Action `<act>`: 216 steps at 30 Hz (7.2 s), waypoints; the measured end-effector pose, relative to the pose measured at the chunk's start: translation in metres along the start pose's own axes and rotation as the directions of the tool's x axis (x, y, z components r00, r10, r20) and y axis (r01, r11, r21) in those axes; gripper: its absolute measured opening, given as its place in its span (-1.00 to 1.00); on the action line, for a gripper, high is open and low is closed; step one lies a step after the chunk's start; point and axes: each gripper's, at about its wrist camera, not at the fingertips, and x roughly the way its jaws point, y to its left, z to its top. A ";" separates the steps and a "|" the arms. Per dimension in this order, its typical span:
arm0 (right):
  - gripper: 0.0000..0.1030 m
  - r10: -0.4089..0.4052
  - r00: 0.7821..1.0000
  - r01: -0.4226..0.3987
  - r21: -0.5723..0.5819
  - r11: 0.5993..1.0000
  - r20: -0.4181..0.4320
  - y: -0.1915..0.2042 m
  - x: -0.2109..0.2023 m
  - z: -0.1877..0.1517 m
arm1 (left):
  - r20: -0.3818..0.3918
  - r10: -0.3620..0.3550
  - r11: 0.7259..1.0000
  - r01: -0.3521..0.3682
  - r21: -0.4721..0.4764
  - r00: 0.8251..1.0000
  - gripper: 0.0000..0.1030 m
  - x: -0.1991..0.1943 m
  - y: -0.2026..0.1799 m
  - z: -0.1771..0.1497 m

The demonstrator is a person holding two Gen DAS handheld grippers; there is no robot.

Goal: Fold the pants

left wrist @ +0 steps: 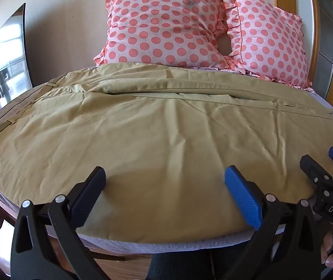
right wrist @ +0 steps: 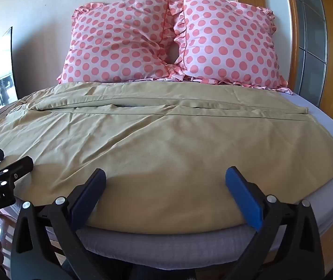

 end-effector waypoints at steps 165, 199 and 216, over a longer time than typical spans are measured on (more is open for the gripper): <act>-0.97 0.097 0.981 -0.194 0.849 0.492 0.168 -0.315 0.092 0.010 | 0.088 -0.329 0.871 0.338 -0.357 0.940 0.96 0.069 0.141 0.163; -0.97 0.007 0.984 -0.159 0.867 0.472 0.177 -0.341 0.010 -0.048 | -0.056 -0.152 0.829 0.096 -0.551 0.987 -0.71 -0.030 0.237 0.009; 0.38 -0.190 0.980 0.049 0.839 0.542 0.065 -0.335 -0.027 -0.056 | 0.067 -0.108 0.823 0.127 -0.554 0.992 0.01 -0.073 0.231 -0.037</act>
